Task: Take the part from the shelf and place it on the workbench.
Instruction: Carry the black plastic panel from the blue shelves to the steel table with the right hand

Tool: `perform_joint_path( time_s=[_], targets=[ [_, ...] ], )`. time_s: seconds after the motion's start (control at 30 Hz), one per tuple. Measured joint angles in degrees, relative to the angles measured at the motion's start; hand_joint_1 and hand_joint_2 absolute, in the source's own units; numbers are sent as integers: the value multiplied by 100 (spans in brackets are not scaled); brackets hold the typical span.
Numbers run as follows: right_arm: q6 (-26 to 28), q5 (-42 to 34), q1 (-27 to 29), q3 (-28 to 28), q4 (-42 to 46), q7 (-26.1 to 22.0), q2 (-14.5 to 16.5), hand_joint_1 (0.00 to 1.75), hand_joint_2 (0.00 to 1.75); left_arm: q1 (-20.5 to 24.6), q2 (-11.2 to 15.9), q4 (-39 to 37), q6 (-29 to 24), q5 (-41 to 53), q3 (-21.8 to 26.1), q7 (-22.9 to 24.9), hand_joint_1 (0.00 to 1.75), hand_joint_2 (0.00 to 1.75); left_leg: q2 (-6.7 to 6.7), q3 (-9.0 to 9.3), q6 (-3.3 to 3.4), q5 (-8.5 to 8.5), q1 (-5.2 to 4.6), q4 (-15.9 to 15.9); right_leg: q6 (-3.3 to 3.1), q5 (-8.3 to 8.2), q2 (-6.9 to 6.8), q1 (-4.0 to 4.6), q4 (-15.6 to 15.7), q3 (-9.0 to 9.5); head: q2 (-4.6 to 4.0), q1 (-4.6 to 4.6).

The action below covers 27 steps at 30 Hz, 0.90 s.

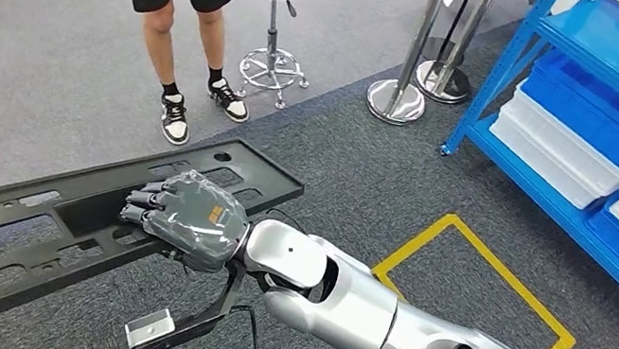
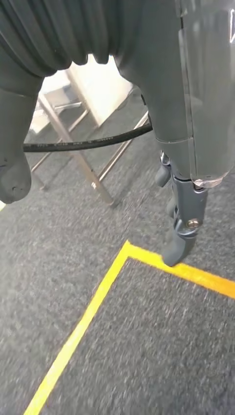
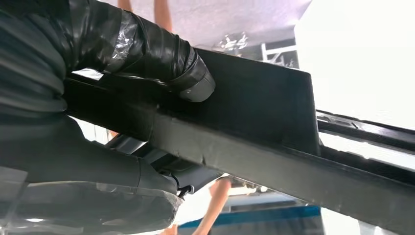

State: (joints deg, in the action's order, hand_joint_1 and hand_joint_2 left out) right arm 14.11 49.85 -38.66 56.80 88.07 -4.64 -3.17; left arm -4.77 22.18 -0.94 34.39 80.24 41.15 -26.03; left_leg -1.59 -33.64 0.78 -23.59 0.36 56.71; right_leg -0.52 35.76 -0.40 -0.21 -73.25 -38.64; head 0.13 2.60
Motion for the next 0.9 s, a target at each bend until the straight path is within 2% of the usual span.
perform_joint_path(
  time_s=[0.03, 0.07, 0.1, 0.17, 0.2, 0.23, 0.3, 0.33, 0.37, 0.43, 0.47, 0.5, 0.53, 0.57, 0.6, 0.67, 0.7, 0.73, 0.77, 0.83, 0.87, 0.9],
  targets=[
    [0, 1, 16, 1, -3, 0, -14, 175, 175, -1, -4, 0, 0, 2, 3, 0, 0, 175, -87, -3, -1, -3, -1, 12, 3, -37, 12, -2, -107, -75, 1, -1],
    [0, 1, 24, 1, -5, 1, -24, 175, 175, -5, -6, 0, -1, 5, 7, 0, 0, 175, -174, -4, -6, -8, -1, 29, 2, -188, 25, -6, 10, -44, 1, 0],
    [1, 1, 24, 0, -6, 1, -31, 175, 175, -8, -9, 0, -1, 9, 12, 1, 0, 175, -259, -4, -16, -18, 1, 52, -5, -418, 63, -12, 324, 84, 1, 0],
    [1, 1, 20, -1, -6, 1, -37, 175, 175, -9, -16, 0, -1, 15, 32, 1, 0, 175, -416, -31, -56, -51, 1, 122, -24, -761, 278, -35, 1034, 390, 1, -1],
    [1, 1, 19, -2, -7, 1, -39, 175, 175, -9, -19, 0, -2, 16, 45, 1, 0, 175, -484, -57, -83, -61, 5, 152, -30, -833, 353, -38, 1244, 476, 0, -1],
    [1, 1, 21, -2, -7, 1, -40, 175, 175, -14, -21, 0, -2, 17, 58, 0, 0, 175, -545, -87, -117, -64, 15, 170, -41, -836, 390, -32, 1327, 506, 0, -1],
    [1, 1, 14, -4, -6, 1, -39, 175, 175, -47, -23, 0, -3, 18, 81, -1, 0, 175, -644, -130, -190, -54, 44, 167, -87, -852, 274, -17, 1357, 512, 0, -1],
    [1, 1, 9, -4, -5, 1, -38, 175, 175, -69, -28, 0, -2, 19, 90, -1, 0, 175, -581, -149, -222, -70, 46, 193, -122, -863, 210, -17, 1390, 533, 0, -1],
    [1, 1, 1, -5, -3, 1, -37, 175, 175, -83, -30, 0, -2, 19, 97, -1, 0, 175, -444, -200, -249, -136, 42, 300, -156, -875, 142, -24, 1425, 557, 0, -1],
    [2, 1, -2, -5, -1, 1, -38, 175, 175, -77, -31, 0, -3, 18, 108, -1, 0, 175, -63, -456, -296, -426, 36, 848, -207, -875, -1, -16, 1467, 596, 0, -2],
    [2, 1, 3, -5, -2, 1, -39, 175, 175, -66, -32, 0, -2, 17, 114, -1, 0, 175, 48, -650, -319, -603, 50, 1240, -223, -865, -75, -5, 1467, 602, 0, -3],
    [2, 1, 11, -5, -5, 1, -40, 175, 175, -59, -35, 0, -2, 16, 121, -2, 0, 175, 97, -820, -337, -726, 66, 1576, -232, -853, -151, 7, 1465, 604, 0, -3],
    [1, 1, 21, -5, -7, 1, -40, 175, 175, -59, -40, 0, 1, 16, 127, -4, 0, 175, 117, -915, -350, -756, 82, 1757, -235, -840, -225, 16, 1463, 607, 0, -3],
    [1, 1, 28, -5, -9, 1, -41, 175, 175, -67, -44, 0, 4, 15, 134, -7, 0, 175, 131, -901, -357, -682, 93, 1725, -233, -826, -298, 23, 1461, 616, 0, -3],
    [2, 1, 29, -5, -10, 1, -41, 175, 175, -77, -44, 0, 5, 15, 139, -10, 0, 175, 164, -758, -357, -514, 98, 1456, -225, -809, -366, 27, 1460, 633, 0, -3],
    [3, 4, 27, -9, -9, 1, -42, 175, 175, -91, -40, 0, 6, 15, 148, -17, 0, 175, 396, -323, -324, -177, 72, 652, -193, -768, -492, 45, 1465, 686, 0, -4],
    [4, 9, 24, -13, -8, 1, -43, 175, 175, -92, -39, 0, 7, 15, 151, -22, 0, 175, 508, -165, -287, -88, 47, 355, -169, -749, -546, 58, 1469, 708, 0, -4],
    [4, 14, 22, -18, -7, 1, -45, 175, 175, -92, -39, 0, 7, 15, 156, -26, 0, 175, 577, -94, -245, -64, 19, 203, -141, -736, -600, 69, 1475, 725, 0, -3],
    [5, 20, 21, -22, -7, 0, -46, 175, 175, -97, -39, 0, 8, 14, 160, -30, 0, 175, 571, -98, -200, -81, -8, 176, -113, -728, -656, 76, 1486, 736, 0, -2],
    [6, 29, 22, -27, -5, 0, -49, 175, 175, -127, -33, 0, 8, 15, 177, -33, 0, 175, 424, -93, -128, -54, -4, 127, -47, -697, -721, 64, 1484, 761, 0, -1],
    [7, 32, 22, -29, -3, 0, -51, 175, 175, -144, -28, 0, 10, 14, 188, -34, 0, 175, 360, -76, -88, -36, 8, 93, -21, -636, -626, 52, 1416, 746, 0, -2],
    [9, 34, 23, -32, 1, -2, -57, 175, 175, -150, -23, 0, 11, 14, 203, -34, 0, 175, 294, -52, -51, -16, 19, 60, -5, -516, -464, 35, 1232, 673, 0, -2]
  ],
)
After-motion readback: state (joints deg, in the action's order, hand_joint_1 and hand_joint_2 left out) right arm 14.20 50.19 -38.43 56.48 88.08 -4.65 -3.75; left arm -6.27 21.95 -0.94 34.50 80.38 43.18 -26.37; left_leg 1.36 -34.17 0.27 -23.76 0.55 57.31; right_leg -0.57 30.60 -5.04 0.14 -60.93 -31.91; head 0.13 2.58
